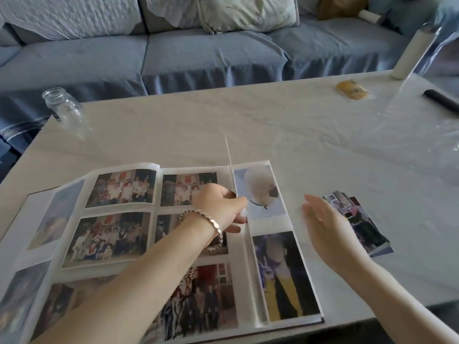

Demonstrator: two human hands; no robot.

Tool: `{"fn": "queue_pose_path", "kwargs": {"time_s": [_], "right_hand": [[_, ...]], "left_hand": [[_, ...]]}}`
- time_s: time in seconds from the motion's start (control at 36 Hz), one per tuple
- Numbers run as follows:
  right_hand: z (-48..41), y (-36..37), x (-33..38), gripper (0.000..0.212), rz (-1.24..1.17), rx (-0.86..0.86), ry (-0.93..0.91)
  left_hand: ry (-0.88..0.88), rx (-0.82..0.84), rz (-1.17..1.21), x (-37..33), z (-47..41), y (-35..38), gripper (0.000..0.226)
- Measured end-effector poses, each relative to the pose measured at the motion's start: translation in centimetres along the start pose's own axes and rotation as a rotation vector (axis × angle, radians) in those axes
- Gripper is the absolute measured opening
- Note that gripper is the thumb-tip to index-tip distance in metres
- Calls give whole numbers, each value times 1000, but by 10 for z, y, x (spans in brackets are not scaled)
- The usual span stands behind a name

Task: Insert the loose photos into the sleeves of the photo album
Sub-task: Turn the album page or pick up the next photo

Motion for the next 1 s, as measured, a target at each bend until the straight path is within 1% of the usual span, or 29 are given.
{"fn": "queue_pose_path", "kwargs": {"time_s": [0.03, 0.08, 0.14, 0.17, 0.19, 0.25, 0.28, 0.31, 0.33, 0.39, 0.42, 0.44, 0.5, 0.53, 0.56, 0.61, 0.69, 0.75, 0.83, 0.89, 1.0], "right_hand": [[-5, -3, -9, 42, 109, -49, 14], [-16, -6, -27, 48, 392, -87, 68], [-25, -5, -44, 61, 631, -57, 156], [-28, -4, -49, 66, 699, -34, 198], [-29, -3, -53, 67, 748, -18, 224], [-30, -2, -55, 61, 836, -12, 200], [-30, -2, -54, 55, 877, -21, 170], [-30, -4, -51, 50, 915, -24, 143], [-29, -6, -47, 45, 948, -21, 116], [-26, -10, -40, 34, 997, 17, 93], [-24, -12, -37, 33, 996, 21, 103], [-24, -15, -34, 36, 972, 9, 114], [-23, -19, -28, 48, 906, -56, 116], [-22, -20, -23, 50, 874, -85, 111], [-21, -21, -19, 46, 824, -125, 75], [-14, -22, -3, 35, 722, -208, -45], [-3, -16, 24, 31, 513, -339, -355], [-1, -3, 36, 23, 426, -424, -568], [-4, 20, 60, 11, 317, -360, -692], [-4, 35, 78, 10, 210, -371, -785], [2, 63, 112, 13, 36, -373, -927]], "left_hand": [[31, -28, -104, 0, -1, 0, 14], [82, -73, -296, 4, -4, -1, 22], [71, -89, -353, 10, -4, -3, 31], [55, -76, -358, 15, -5, -5, 30], [48, -61, -364, 20, -6, -6, 25], [24, -52, -324, 30, -6, -12, 3], [16, -44, -295, 35, -6, -15, 17], [0, -45, -259, 38, -4, -18, 26], [-14, -50, -216, 41, -3, -22, 28], [-54, -63, -142, 45, 1, -30, 25], [-72, -75, -97, 46, 1, -33, 25], [-84, -84, -72, 48, 2, -36, 27], [-94, -103, -49, 50, 3, -42, 30], [-91, -103, -41, 49, 4, -44, 31], [-85, -98, -29, 48, 6, -48, 30], [-53, -89, -2, 47, 10, -61, 22], [-8, -114, -37, 45, 19, -90, 18], [-10, -154, -60, 47, 25, -115, 17], [-77, -183, -44, 59, 33, -155, 19], [-142, -213, -44, 70, 39, -181, 18], [-230, -334, -77, 98, 48, -229, 16]]}}
Point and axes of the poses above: each hand's wrist, its own z-axis away from the middle knuckle, its own y-axis out of the palm, x = y × z, the point moved 1 cm from there along -z, towards the middle knuckle, and after that the axes turned 6 degrees about y, right-handed, at the moved point
